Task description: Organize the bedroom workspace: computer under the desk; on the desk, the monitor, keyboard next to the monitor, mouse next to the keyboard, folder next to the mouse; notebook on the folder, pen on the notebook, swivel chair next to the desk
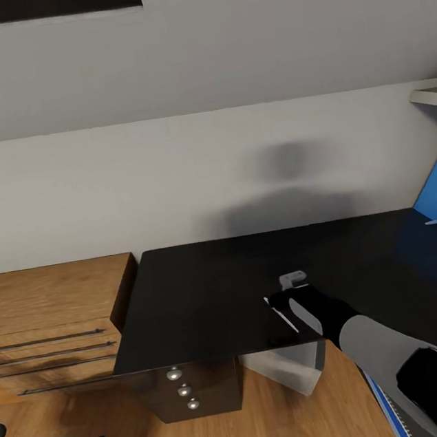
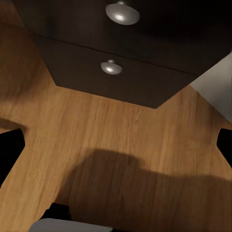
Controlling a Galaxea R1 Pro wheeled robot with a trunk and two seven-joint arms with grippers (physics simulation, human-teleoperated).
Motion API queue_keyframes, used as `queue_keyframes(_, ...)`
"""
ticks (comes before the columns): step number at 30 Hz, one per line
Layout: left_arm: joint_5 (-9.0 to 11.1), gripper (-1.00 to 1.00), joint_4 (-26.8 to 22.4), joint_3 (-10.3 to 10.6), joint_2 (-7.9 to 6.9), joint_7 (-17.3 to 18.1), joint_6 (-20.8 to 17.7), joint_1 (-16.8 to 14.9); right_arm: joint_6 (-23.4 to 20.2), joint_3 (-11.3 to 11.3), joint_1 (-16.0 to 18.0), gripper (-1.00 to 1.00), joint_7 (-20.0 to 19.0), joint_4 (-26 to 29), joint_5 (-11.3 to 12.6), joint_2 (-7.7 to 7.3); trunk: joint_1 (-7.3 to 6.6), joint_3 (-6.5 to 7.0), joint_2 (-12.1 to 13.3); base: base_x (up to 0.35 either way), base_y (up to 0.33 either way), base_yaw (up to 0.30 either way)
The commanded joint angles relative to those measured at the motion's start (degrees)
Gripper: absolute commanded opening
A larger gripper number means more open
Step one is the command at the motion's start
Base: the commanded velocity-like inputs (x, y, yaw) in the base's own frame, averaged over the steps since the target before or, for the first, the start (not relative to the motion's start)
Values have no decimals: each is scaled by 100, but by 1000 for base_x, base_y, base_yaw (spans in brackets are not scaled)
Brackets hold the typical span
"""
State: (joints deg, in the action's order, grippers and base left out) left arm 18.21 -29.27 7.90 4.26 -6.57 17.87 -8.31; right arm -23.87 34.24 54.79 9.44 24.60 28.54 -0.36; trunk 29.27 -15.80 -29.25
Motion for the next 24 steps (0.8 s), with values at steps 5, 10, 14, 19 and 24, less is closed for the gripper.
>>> queue_keyframes(5,33,100,0,47,-10,-83,213,-4,-25,107,6,100,-35,10,54,-3,2,-9,-9,6,0,0)
queue_keyframes(10,33,100,0,48,-12,-90,265,-4,-29,190,6,100,-150,10,48,0,2,-9,-9,1,0,0)
queue_keyframes(14,27,100,0,51,-13,-90,274,-4,-28,475,6,100,-285,15,47,7,2,-9,-9,0,0,0)
queue_keyframes(19,25,100,0,53,-8,-96,277,-4,-25,727,5,100,-344,17,47,10,2,-9,-9,0,0,0)
queue_keyframes(24,23,100,0,55,-6,-94,271,-4,-29,840,5,100,-366,18,47,6,2,-9,-9,0,0,0)
